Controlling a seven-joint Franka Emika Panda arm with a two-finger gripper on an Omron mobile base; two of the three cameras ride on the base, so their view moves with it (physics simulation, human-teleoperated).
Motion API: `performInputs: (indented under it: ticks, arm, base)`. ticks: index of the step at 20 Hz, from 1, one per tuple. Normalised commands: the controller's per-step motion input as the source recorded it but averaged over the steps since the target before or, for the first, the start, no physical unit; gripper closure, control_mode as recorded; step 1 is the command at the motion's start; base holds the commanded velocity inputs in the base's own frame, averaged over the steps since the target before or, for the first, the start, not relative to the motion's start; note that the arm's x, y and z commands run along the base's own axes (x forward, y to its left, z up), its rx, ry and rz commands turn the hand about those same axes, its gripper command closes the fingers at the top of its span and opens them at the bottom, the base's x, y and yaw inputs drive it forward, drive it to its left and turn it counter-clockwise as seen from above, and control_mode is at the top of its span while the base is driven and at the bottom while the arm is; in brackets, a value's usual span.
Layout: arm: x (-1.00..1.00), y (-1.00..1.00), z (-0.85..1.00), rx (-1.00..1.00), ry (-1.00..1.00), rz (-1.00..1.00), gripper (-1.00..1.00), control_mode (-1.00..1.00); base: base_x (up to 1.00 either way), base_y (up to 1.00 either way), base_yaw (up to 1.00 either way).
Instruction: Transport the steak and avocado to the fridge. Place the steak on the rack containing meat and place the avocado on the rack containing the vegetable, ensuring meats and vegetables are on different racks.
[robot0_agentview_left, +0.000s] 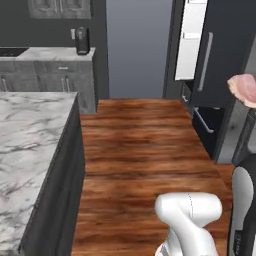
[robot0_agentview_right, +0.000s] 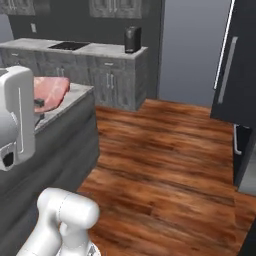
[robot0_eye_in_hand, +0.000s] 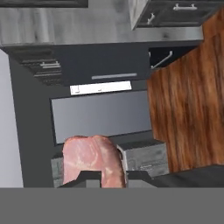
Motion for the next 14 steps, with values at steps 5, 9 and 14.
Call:
performInputs:
  ticks: [5,9,14]
  arm:
    - [0.00,0.00,0.00,0.00,0.00,0.00,1.00,1.00]
    - [0.00,0.00,0.00,0.00,0.00,0.00,1.00,1.00]
    - [0.00,0.00,0.00,0.00,0.00,0.00,1.00,1.00]
  base:
    - [1.00,-0.42,-0.02]
    - [1.00,-0.13,-0.08]
    - [1.00,-0.02,-0.12]
